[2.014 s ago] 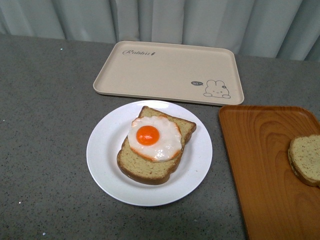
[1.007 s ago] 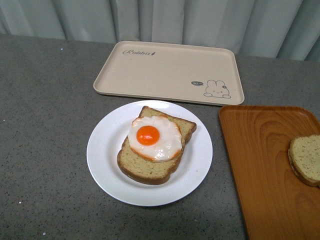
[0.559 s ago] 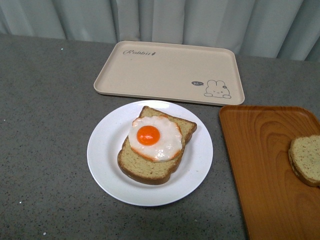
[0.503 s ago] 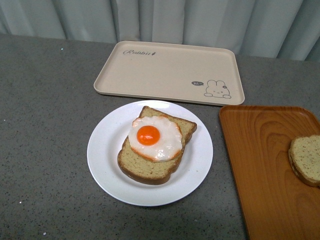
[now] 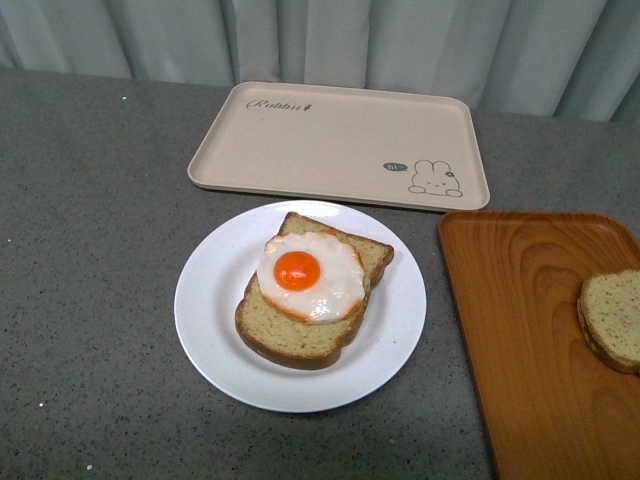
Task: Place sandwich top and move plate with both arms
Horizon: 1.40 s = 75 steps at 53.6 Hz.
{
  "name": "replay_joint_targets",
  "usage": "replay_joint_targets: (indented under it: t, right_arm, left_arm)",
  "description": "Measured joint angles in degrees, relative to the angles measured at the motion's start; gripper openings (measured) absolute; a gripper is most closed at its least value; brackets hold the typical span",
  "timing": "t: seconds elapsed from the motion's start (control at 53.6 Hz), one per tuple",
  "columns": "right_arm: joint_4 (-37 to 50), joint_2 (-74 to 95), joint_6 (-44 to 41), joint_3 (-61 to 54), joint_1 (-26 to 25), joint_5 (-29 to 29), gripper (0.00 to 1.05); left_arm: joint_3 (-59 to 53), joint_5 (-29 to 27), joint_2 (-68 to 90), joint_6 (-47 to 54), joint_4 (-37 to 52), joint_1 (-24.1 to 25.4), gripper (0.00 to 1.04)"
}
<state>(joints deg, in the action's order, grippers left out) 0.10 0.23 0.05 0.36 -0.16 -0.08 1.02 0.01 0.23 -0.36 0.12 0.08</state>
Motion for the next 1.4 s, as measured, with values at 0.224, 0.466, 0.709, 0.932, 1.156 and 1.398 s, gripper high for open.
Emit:
replay_joint_targets:
  t: [0.224,0.466,0.709,0.932,1.156,1.398]
  right_arm:
    - [0.0,0.0,0.0,0.0,0.0,0.0,0.96]
    - [0.0,0.0,0.0,0.0,0.0,0.0,0.96]
    - [0.0,0.0,0.0,0.0,0.0,0.0,0.96]
    - [0.9,3.7,-7.6,0.1,1.6,11.9,0.96]
    - [12.9,26.7,-5.0,4.0,-14.3,1.0,0.96]
    - [17.3,63.6,1.0,17.0,-29.7,-10.3,0.96]
  left_arm:
    - [0.0,0.0,0.0,0.0,0.0,0.0,0.98]
    - [0.0,0.0,0.0,0.0,0.0,0.0,0.98]
    - [0.0,0.0,0.0,0.0,0.0,0.0,0.98]
    - [0.0,0.0,0.0,0.0,0.0,0.0,0.98]
    - [0.0,0.0,0.0,0.0,0.0,0.0,0.98]
    - [0.0,0.0,0.0,0.0,0.0,0.0,0.98]
